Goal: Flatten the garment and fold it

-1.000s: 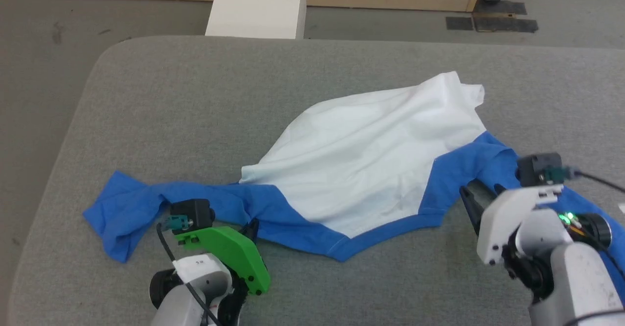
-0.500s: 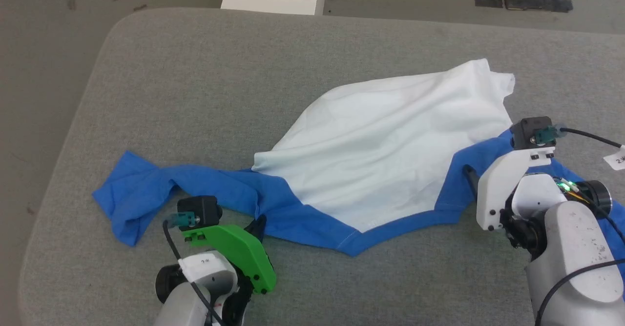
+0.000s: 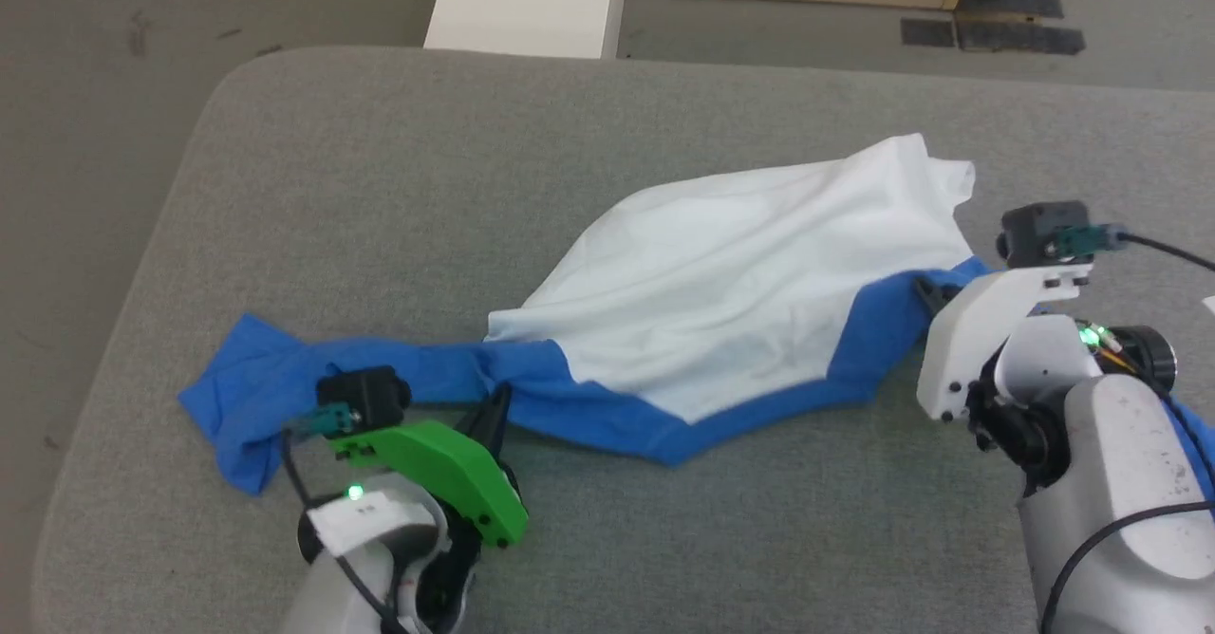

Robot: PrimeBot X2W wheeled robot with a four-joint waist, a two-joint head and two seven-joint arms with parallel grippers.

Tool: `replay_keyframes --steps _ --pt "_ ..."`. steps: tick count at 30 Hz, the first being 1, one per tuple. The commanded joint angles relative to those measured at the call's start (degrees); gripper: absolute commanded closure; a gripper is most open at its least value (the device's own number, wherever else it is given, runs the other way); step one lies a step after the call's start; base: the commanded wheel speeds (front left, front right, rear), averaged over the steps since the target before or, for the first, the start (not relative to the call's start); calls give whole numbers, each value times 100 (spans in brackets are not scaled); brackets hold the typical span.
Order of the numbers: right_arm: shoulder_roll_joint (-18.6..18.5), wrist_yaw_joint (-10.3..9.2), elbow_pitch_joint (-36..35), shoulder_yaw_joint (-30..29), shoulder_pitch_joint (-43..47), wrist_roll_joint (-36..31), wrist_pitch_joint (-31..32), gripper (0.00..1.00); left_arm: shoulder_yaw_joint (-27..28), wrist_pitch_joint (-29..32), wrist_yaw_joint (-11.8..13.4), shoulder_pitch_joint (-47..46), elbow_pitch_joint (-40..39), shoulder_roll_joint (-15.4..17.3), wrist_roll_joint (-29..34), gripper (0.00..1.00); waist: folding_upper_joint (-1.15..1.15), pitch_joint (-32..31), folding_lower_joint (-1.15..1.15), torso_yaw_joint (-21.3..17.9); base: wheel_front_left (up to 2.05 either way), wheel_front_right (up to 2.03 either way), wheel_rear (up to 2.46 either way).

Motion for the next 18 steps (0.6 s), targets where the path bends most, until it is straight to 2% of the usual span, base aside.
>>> replay_keyframes --steps 1,5,11,13,18 --pt "-4 -9 -106 -14 -155 209 -45 100 85 -84 -79 -202 -100 -18 -145 100 0 -146 0 -93 0 0 0" --pt "-4 -9 -433 -83 -461 1047 44 100 211 -181 -392 -778 -370 61 -362 100 0 -340 0 -161 0 0 0" --pt "-4 -9 -732 -293 -1422 1436 401 100 414 70 -656 -2233 -252 315 -520 100 0 -418 0 -277 0 0 0" --pt "-4 -9 -681 -411 -1896 1406 505 100 380 150 -750 -2859 -2 540 -332 100 0 -341 0 -318 0 0 0" --pt "-46 -9 -271 -504 -3130 745 706 100 150 83 -892 -4408 880 1006 370 100 0 41 0 -459 0 0 0"
